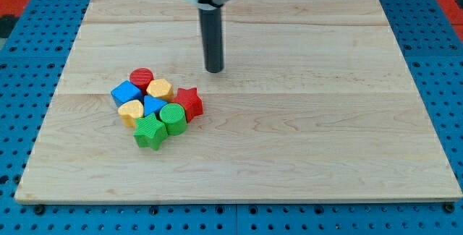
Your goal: Separate the green circle along with red star from the group of the blocks
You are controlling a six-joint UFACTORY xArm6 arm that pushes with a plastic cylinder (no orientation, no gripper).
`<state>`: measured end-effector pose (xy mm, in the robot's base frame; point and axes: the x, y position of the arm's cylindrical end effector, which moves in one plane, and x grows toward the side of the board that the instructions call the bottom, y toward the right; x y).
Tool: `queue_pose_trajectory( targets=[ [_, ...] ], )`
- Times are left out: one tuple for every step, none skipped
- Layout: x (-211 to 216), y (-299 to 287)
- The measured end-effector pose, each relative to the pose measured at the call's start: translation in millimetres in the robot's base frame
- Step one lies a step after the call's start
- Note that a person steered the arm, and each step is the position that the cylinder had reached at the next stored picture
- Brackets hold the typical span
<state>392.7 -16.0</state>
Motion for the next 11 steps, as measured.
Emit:
queue_pose_trajectory(
  targets=[
    [12.8,8.9],
    [78.0,56.0],
    [123.4,55.7],
    [129.8,15.2],
    [175.7,-4.5],
    [168.8,-90.3],
    [115.6,-95.0],
    [71.3,-97.9],
    [59.7,-85.9],
    [70.7,-96.7],
    [76.9,-114.2]
  ],
)
